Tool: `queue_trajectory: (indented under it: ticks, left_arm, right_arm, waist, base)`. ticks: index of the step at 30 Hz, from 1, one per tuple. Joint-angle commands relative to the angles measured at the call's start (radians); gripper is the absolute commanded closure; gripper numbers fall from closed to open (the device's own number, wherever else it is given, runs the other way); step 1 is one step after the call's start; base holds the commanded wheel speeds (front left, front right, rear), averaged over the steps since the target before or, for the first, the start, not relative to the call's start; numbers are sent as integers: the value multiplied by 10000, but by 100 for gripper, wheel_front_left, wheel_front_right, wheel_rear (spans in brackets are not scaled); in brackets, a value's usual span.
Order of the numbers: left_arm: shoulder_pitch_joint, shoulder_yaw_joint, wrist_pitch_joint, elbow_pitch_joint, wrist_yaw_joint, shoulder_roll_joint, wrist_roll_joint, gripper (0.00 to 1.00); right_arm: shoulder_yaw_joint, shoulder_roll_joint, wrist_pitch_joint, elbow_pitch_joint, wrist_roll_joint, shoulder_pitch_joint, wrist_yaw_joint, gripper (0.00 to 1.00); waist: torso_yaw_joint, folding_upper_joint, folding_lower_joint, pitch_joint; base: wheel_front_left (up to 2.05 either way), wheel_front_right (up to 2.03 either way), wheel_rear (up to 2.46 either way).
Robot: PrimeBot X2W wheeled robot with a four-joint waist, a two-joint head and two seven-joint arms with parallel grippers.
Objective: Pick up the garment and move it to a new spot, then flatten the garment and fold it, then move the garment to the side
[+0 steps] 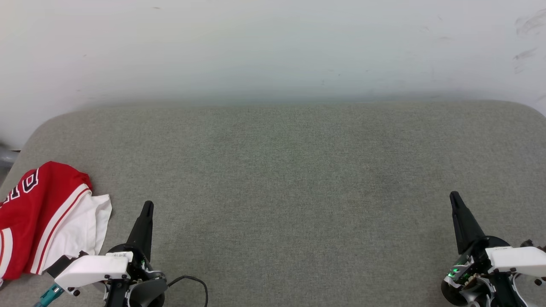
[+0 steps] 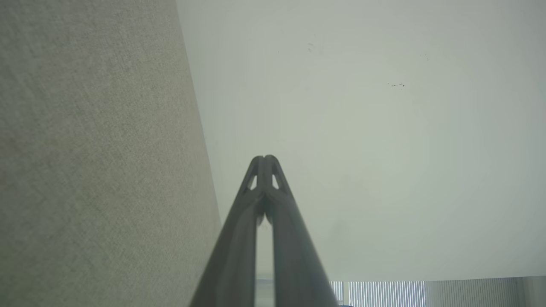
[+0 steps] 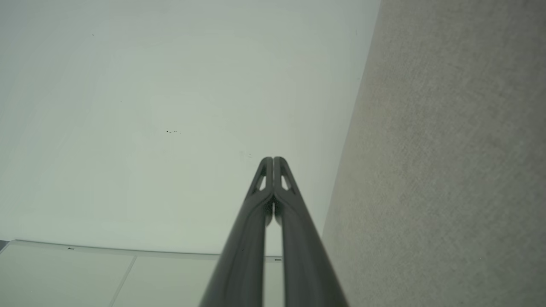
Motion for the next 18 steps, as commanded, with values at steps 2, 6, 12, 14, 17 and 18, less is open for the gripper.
queue_trajectory:
  ticks: [2, 6, 12, 14, 17, 18]
  left_arm:
    - [-62, 20, 44, -6, -45, -14, 4, 100]
    - [-62, 21, 44, -6, -45, -14, 4, 100]
    - [-62, 21, 44, -6, -45, -14, 4, 100]
    - [-62, 23, 44, -6, -45, -14, 5, 100]
    - [-62, 20, 43, -6, -45, -14, 5, 100]
    - [-62, 21, 43, -6, -45, -14, 5, 100]
  right_arm:
    - [-1, 21, 4, 3, 40, -110, -3, 100]
    - [-1, 21, 4, 3, 40, -110, -3, 100]
    - [-1, 21, 4, 3, 40, -110, -3, 100]
    - [-1, 21, 4, 3, 40, -110, -3, 100]
    - [0, 21, 4, 3, 40, -110, -3, 100]
    - [0, 21, 4, 3, 40, -110, -3, 100]
  waist:
    - [0, 0, 0, 0]
    - [0, 0, 0, 0]
    - [0, 0, 0, 0]
    - [0, 0, 0, 0]
    - [0, 0, 0, 0]
    - [0, 0, 0, 0]
  base:
    - [0, 0, 0]
    - [0, 0, 0]
    - [0, 0, 0]
    - [0, 0, 0]
    - [0, 0, 0]
    - [0, 0, 0]
